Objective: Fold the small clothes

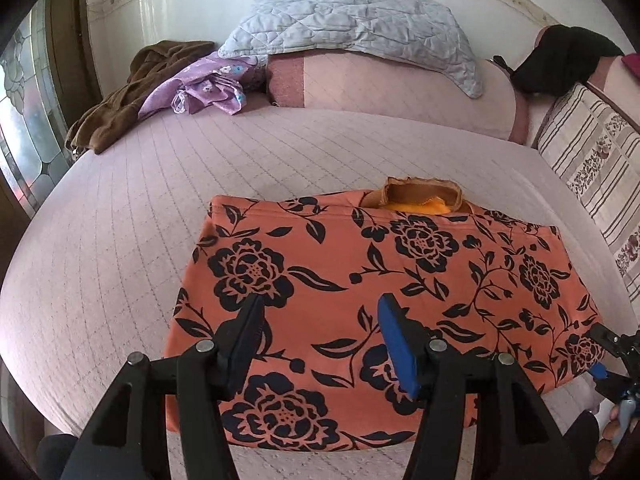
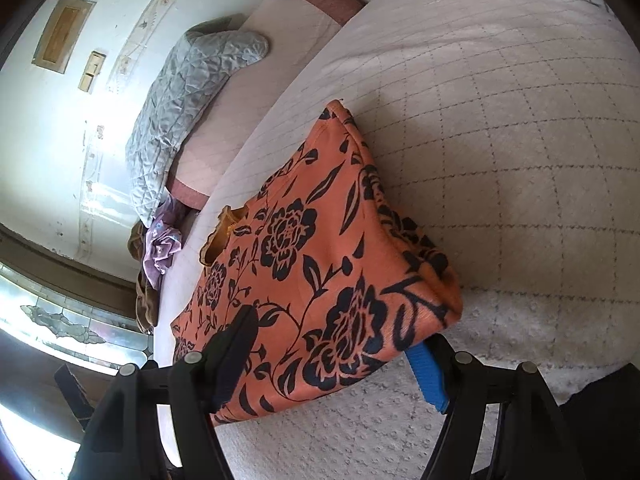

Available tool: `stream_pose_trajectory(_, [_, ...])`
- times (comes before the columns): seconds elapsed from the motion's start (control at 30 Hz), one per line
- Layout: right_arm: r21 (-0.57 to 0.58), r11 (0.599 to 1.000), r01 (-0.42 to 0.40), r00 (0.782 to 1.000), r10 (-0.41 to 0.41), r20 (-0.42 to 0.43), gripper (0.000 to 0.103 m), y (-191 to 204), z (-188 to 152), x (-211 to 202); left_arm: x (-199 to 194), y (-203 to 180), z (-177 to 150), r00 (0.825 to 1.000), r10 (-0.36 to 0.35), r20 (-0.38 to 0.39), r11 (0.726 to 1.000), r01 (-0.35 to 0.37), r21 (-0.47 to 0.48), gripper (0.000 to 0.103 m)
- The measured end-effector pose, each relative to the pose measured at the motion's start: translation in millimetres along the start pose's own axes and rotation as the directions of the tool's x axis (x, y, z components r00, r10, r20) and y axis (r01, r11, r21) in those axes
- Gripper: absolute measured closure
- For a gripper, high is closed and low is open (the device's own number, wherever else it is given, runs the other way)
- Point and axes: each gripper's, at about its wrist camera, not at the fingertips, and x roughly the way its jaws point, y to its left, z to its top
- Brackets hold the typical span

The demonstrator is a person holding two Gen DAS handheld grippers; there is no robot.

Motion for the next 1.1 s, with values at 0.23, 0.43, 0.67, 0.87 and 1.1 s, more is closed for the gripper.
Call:
stream_pose_trajectory(0.23, [-0.006,1.000,0.012,1.000,-0.012,0.010,0.030,1,3,6,5,-11,1,1.000,-0.005,-0.016,1.000,0.005,0.004,0.040])
stream_pose_trajectory(0.43, [-0.024,0.998,0.065,0.998,-0.065,-0.010,0.054,1,5,15,22,-26,-2,0.999,-0.011,-0.049,1.000,0.012,0.029,0.039])
stream_pose_trajectory(0.67, [0.049,0.997,0.055,0.998,-0.056,0.012,0.044,-9,11,17,70,-54,-25,0.990,0.014,-0.142,0.994,0.002,0.111,0.036])
stream_pose_trajectory(0.87, [-0.087,0.986,0.145,0.989,-0.143,0.033,0.090,19,14,14,43,-56,-18,0.998,-0.006,-0.061,0.994,0.012,0.104,0.036])
stream_pose_trajectory(1.1, [0.000,0.990,0.138,0.990,-0.138,-0.017,0.079,1,13,26,58,-56,-25,0.992,-0.005,-0.123,0.995,0.018,0.103,0.036])
